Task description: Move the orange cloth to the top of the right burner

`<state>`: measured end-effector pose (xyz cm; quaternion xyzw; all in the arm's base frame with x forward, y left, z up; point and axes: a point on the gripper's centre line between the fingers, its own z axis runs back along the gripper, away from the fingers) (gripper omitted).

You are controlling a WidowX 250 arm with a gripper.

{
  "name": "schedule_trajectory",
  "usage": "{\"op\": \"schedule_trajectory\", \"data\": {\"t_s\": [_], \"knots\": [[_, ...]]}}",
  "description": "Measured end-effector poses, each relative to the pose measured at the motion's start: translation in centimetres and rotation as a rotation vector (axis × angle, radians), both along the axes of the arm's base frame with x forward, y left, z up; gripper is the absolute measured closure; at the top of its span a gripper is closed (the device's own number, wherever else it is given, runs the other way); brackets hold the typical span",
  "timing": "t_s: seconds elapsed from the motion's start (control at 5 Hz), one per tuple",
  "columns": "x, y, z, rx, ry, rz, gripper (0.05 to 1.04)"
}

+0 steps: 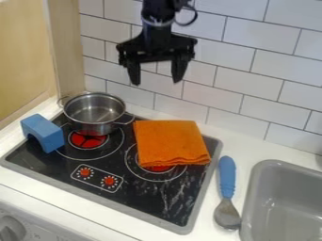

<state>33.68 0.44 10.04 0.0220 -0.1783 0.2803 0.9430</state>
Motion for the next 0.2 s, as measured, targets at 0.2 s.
{"op": "schedule_trajectory", "data": {"t_s": [0.2], "knots": [[-0.16,0.01,-0.12,0.0,0.005,0.0,0.085]]}}
